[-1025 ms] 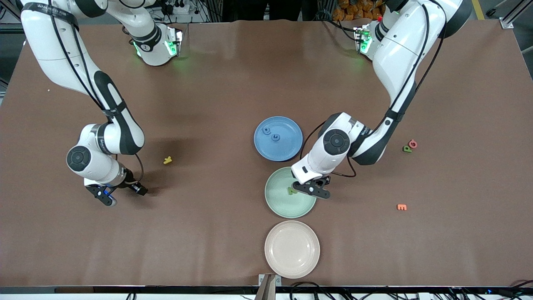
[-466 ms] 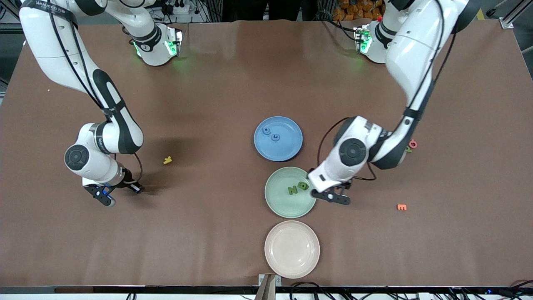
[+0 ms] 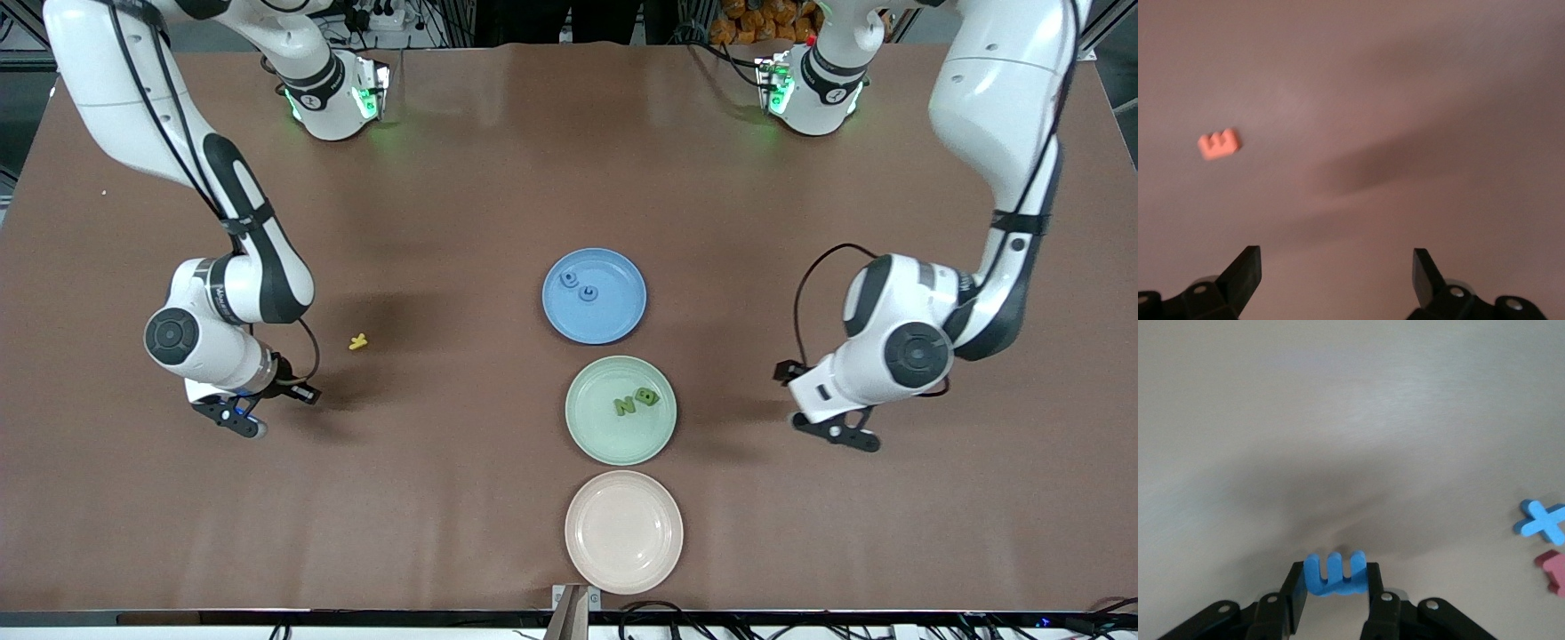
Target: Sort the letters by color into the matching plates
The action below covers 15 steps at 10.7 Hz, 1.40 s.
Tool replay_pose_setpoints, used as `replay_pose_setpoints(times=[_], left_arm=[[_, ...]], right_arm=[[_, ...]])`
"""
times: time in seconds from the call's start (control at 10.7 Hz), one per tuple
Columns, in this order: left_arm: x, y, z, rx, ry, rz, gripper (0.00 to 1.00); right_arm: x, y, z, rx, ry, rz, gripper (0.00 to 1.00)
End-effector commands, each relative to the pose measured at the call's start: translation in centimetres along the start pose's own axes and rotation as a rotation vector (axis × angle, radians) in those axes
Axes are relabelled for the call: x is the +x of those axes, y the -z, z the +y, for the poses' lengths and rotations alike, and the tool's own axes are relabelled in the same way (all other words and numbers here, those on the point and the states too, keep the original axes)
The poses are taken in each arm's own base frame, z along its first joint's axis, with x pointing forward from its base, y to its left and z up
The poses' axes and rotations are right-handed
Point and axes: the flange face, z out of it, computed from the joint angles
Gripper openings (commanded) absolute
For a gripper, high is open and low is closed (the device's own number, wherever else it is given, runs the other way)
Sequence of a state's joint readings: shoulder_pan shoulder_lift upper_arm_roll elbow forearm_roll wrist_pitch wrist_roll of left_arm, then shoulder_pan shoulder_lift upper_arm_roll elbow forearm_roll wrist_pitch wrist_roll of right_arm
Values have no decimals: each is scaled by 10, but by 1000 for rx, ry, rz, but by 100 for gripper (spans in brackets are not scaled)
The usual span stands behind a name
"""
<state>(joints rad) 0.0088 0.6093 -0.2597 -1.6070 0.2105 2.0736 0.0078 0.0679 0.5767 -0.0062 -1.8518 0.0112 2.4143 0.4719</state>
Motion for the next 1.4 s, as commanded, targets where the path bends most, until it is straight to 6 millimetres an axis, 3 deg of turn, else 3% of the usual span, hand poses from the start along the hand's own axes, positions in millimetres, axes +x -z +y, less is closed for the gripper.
replay_pose_setpoints(times=[0.0,0.09,0.28,0.47,0.65,0.93,1.12,1.3], left_arm=[[-62,1,-9,20,-30,26,100],[-79,-8,-10,24,-87,45,100],[-117,-28,-30,32,-217,71,100],[-139,-43,-57,34,-350,80,100],[-148,-57,-78,31,-483,87,100],[-153,-81,-87,21,-656,97,100],[-163,-103,-119,19,-764,122,100],[-166,-111,-127,24,-818,137,100]], right_arm=[[-34,35,-58,-2,141,5,23],[-49,35,-83,-2,185,8,23],[-82,33,-130,-2,272,10,23],[-120,40,-182,-19,343,-11,23],[-155,49,-223,-38,360,-31,24],[-213,48,-269,-40,461,-29,24],[-247,44,-303,-32,527,-18,24],[-272,40,-333,-16,541,-8,25]])
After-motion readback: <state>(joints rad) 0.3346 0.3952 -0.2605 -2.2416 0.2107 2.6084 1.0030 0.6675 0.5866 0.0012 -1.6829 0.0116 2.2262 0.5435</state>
